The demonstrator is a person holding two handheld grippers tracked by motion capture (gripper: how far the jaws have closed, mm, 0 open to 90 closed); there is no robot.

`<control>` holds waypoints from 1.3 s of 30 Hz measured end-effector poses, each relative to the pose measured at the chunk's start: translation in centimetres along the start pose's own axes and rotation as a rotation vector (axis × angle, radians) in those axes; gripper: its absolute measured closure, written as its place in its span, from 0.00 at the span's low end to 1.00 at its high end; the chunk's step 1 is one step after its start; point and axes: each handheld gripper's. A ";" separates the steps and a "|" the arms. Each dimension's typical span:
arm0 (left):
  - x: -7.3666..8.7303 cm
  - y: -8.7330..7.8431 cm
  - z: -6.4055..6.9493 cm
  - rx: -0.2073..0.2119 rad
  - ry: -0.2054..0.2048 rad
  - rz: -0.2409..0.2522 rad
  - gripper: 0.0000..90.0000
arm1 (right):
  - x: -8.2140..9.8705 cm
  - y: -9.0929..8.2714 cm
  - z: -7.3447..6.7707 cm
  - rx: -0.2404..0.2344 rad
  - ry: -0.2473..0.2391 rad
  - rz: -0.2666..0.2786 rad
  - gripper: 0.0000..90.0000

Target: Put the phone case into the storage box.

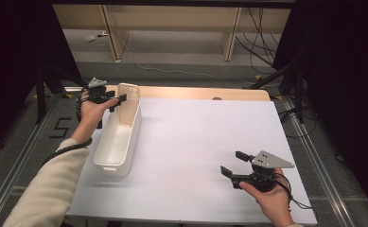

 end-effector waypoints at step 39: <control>0.1 -6.5 3.6 0.030 -0.076 0.085 0.17 | 0.0 0.4 0.1 -0.003 0.002 0.050 0.22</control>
Point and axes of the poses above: each handheld gripper's, and its own axes: y roughly forward along the jaws, x roughly out of its underside, z roughly to its right, and after that the axes turned 12 degrees about -z, right-handed
